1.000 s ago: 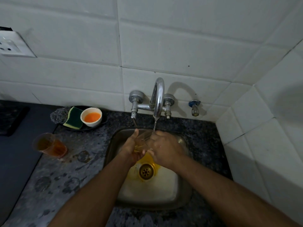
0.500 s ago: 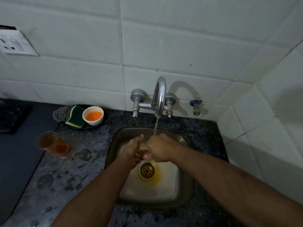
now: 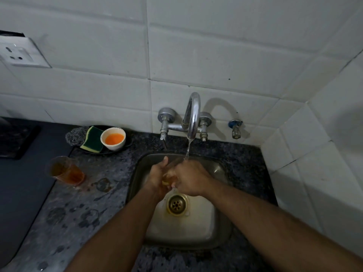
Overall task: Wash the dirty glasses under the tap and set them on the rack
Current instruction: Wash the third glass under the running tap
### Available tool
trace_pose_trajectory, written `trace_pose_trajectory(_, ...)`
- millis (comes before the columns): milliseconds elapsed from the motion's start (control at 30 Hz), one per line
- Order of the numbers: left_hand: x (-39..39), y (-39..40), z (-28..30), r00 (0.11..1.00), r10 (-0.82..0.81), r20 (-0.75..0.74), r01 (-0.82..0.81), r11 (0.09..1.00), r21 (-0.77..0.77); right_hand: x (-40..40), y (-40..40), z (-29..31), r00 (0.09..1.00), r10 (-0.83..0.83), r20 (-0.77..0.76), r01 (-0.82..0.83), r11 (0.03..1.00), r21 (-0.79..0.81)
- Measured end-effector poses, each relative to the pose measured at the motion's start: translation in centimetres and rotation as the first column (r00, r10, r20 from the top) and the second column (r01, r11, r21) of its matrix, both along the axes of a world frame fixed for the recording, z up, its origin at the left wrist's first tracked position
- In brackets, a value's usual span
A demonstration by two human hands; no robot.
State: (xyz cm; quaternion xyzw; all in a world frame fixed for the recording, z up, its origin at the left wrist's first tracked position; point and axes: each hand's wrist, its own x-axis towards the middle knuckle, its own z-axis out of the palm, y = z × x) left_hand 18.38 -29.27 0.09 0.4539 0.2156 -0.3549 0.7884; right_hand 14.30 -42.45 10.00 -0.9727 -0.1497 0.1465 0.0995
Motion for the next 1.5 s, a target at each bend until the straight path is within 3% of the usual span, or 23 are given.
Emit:
trace_pose_trajectory(67,-0.5,-0.2,0.4,0.997,0.072,0.018,-0.070,0.995,-0.065,0.3,0.1,-0.6,0.984,-0.169,-0.048,0.174,0.973,0.154)
trace_pose_trajectory(100,-0.7,-0.2,0.5,0.996,0.077,0.036,-0.075,0.996,-0.051,0.2,0.0,-0.7,0.984,-0.176,-0.041,0.180,0.971,0.156)
trace_pose_trajectory(200,-1.4,-0.7,1.4,0.999,0.001,0.038,-0.003,0.999,0.039,-0.3,-0.5,0.2,0.995,0.100,0.024,-0.098,0.992,-0.083)
trace_pose_trajectory(267,-1.8,-1.0,1.5,0.997,-0.078,0.001,0.078,0.996,0.045,-0.3,-1.1,1.2,0.988,0.156,-0.023,-0.157,0.976,-0.150)
trace_pose_trajectory(367,-1.7,-1.0,1.4,0.999,-0.039,0.002,0.039,0.999,0.014,-0.2,-1.1,0.7,0.997,-0.017,-0.074,0.017,1.000,0.009)
trace_pose_trajectory(433,-1.8,-1.1,1.3,0.998,0.064,0.022,-0.063,0.997,-0.048,0.1,-0.9,-0.1,0.957,-0.182,-0.227,0.234,0.944,0.231)
trace_pose_trajectory(467,-1.8,-1.1,1.3,0.995,0.091,0.039,-0.089,0.995,-0.035,0.0,-0.8,-0.4,0.945,-0.189,-0.269,0.261,0.928,0.266)
trace_pose_trajectory(500,-1.8,-1.1,1.6,0.995,0.089,0.052,-0.090,0.996,0.024,-0.1,-0.9,-0.8,0.961,-0.145,-0.234,0.199,0.953,0.229)
trace_pose_trajectory(567,-1.7,-1.0,1.7,0.999,0.026,0.020,-0.028,0.995,0.095,-0.7,-1.4,-0.1,0.992,0.051,-0.114,-0.054,0.998,-0.021)
trace_pose_trajectory(633,-1.6,-1.1,1.8,0.996,-0.081,-0.047,0.085,0.992,0.094,-0.9,-2.0,1.0,0.955,0.287,-0.079,-0.298,0.926,-0.231)
trace_pose_trajectory(667,-1.5,-1.0,1.6,0.992,-0.113,-0.061,0.117,0.990,0.080,-0.9,-2.0,1.6,0.946,0.311,-0.095,-0.325,0.914,-0.244)
trace_pose_trajectory(733,-1.4,-1.1,1.3,0.993,-0.100,-0.059,0.103,0.994,0.048,-0.4,-1.8,1.8,0.965,0.252,-0.077,-0.262,0.951,-0.162)
trace_pose_trajectory(800,-1.6,-1.4,1.2,0.999,0.026,-0.037,-0.027,0.999,-0.018,0.2,-1.2,1.5,0.989,-0.004,-0.146,0.010,0.999,0.037)
trace_pose_trajectory(867,-1.7,-1.6,0.8,0.991,0.136,-0.004,-0.136,0.990,-0.043,0.6,-0.7,0.5,0.964,-0.161,-0.212,0.201,0.962,0.184)
trace_pose_trajectory(933,-1.7,-1.3,0.9,0.996,0.092,0.005,-0.092,0.995,0.035,0.1,-0.3,1.3,0.980,-0.108,-0.165,0.119,0.991,0.060)
trace_pose_trajectory(1033,-1.7,-0.8,1.0,0.988,-0.067,-0.136,0.081,0.992,0.099,-0.6,-0.5,2.2,0.979,0.198,-0.055,-0.205,0.960,-0.193)
trace_pose_trajectory(1100,-1.6,-0.6,1.1,0.986,-0.091,-0.141,0.108,0.988,0.113,-0.6,-0.5,2.2,0.984,0.176,-0.024,-0.177,0.965,-0.192)
trace_pose_trajectory(1167,-1.3,-0.9,0.9,0.992,-0.086,-0.094,0.093,0.993,0.077,0.0,-0.5,1.7,0.998,-0.022,-0.055,0.021,1.000,-0.014)
trace_pose_trajectory(1267,-1.4,-1.0,0.6,0.998,0.047,0.041,-0.047,0.999,-0.014,0.5,-0.6,0.7,0.939,-0.263,-0.221,0.319,0.906,0.279)
trace_pose_trajectory(1333,-1.5,-0.6,0.8,0.995,0.061,0.078,-0.062,0.998,0.009,0.1,-0.5,1.2,0.972,-0.184,-0.144,0.216,0.944,0.248)
trace_pose_trajectory(1400,-1.4,-0.4,1.1,0.999,-0.044,0.024,0.043,0.998,0.040,-0.3,-0.4,2.1,0.999,0.046,-0.015,-0.046,0.999,0.013)
trace_pose_trajectory(1433,-1.2,-0.4,1.2,0.995,-0.094,-0.020,0.095,0.994,0.056,-0.2,-0.6,2.3,0.995,0.097,-0.011,-0.097,0.993,-0.061)
trace_pose_trajectory(1500,-1.0,-0.2,1.5,0.989,-0.138,-0.050,0.142,0.986,0.087,-0.2,-0.5,2.2,0.998,0.064,-0.024,-0.065,0.996,-0.064)
